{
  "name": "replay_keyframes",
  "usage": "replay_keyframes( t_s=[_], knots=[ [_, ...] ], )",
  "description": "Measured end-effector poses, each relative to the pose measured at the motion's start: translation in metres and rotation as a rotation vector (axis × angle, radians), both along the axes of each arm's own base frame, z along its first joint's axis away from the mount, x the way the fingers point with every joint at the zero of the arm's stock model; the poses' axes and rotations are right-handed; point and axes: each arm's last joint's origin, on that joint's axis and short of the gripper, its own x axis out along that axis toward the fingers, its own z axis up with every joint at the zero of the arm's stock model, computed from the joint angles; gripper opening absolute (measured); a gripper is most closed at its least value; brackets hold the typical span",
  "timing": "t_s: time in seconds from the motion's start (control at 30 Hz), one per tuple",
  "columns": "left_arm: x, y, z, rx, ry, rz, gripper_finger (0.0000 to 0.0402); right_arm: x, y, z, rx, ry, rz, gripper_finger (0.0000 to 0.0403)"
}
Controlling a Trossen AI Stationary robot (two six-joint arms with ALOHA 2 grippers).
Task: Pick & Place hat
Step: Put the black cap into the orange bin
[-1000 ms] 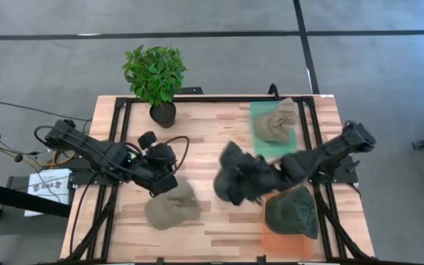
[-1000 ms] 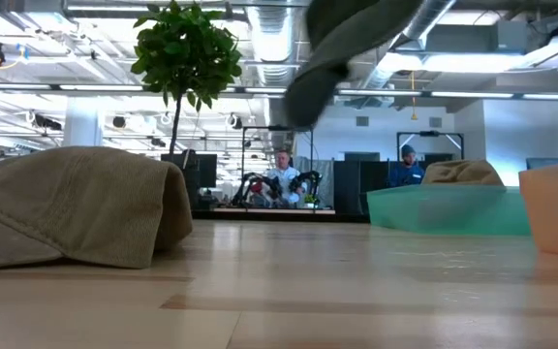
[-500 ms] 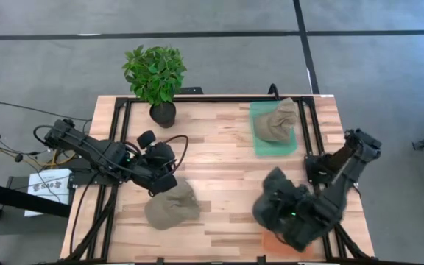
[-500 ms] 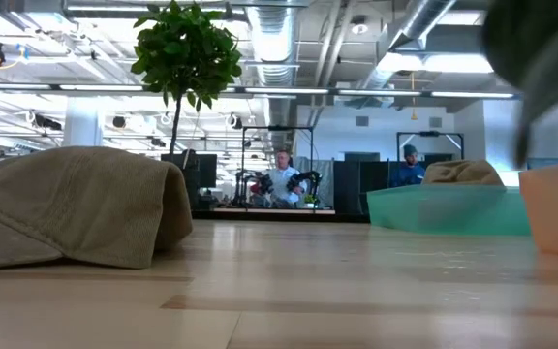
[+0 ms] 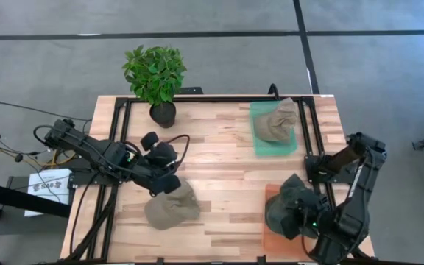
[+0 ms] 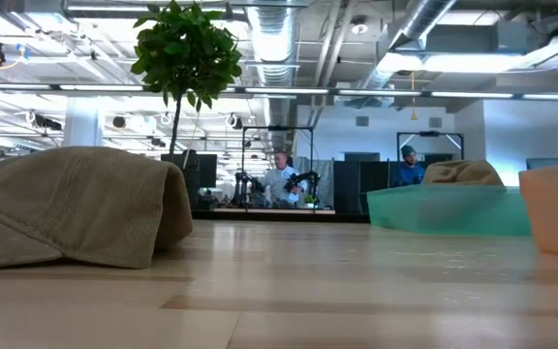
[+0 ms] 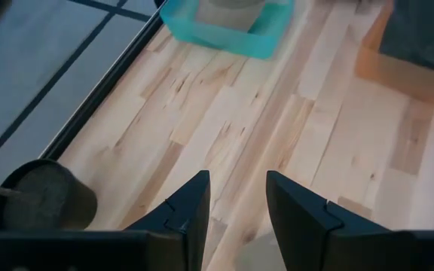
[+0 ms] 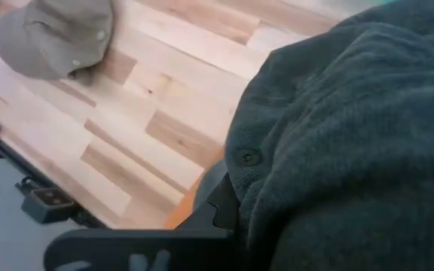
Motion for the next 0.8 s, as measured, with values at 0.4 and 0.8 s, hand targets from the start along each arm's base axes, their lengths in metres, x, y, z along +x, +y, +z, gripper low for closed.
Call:
replay_keyframes(
  t_s=[0.4, 0.8],
  knots=[
    [0.004, -0.002, 0.002, -0.036, -0.048, -0.004, 0.0127, 0.025, 0.021, -0.061, -0.16, 0.088, -0.075, 0.0011],
    [0.004, -0.002, 0.002, -0.033, -0.045, -0.002, 0.0127, 0.014, 0.027, -0.052, 0.027, 0.196, -0.068, 0.0135]
  ],
)
